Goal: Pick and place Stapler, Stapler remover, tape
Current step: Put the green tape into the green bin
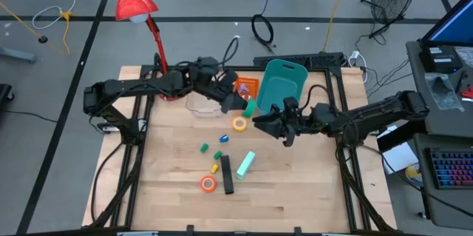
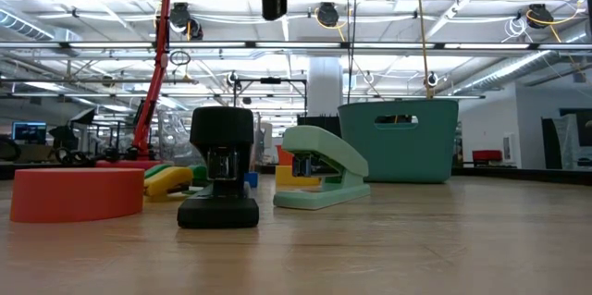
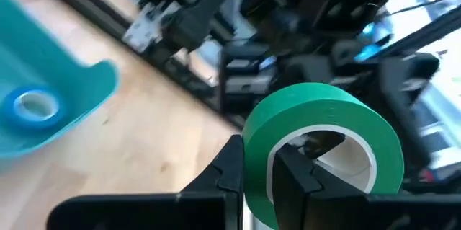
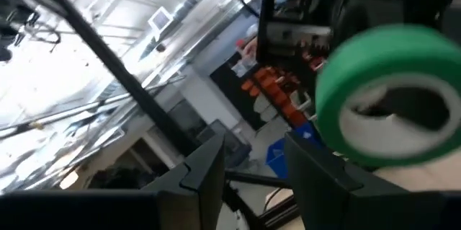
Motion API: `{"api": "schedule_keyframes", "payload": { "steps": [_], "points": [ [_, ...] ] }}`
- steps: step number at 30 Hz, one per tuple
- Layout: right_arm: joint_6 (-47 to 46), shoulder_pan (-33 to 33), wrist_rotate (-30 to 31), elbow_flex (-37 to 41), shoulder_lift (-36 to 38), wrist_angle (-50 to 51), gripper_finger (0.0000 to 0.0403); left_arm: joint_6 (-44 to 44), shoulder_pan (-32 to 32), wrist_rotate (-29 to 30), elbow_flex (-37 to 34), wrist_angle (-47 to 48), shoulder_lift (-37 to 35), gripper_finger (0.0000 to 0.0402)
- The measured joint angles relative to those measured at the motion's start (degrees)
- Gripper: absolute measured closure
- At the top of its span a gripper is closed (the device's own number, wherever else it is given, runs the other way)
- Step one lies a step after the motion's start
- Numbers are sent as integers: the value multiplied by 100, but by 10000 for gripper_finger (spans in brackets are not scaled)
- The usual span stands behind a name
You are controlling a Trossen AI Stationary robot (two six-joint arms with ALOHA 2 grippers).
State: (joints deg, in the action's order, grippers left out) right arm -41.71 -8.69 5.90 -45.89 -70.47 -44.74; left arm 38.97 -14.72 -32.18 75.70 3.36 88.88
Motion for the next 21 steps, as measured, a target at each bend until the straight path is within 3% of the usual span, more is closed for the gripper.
{"api": "schedule_keyframes", "payload": {
  "steps": [5, 14, 21],
  "points": [
    [48, 17, 203, 0, -7, 157, 255, -281, 63, 152, -2, 502, 0, 364],
    [34, 27, 308, 0, -7, 435, 250, -397, 164, 233, -4, 592, -22, 364],
    [7, 2, 378, 0, -7, 483, 250, -540, -27, 241, -7, 871, -444, 364]
  ]
}}
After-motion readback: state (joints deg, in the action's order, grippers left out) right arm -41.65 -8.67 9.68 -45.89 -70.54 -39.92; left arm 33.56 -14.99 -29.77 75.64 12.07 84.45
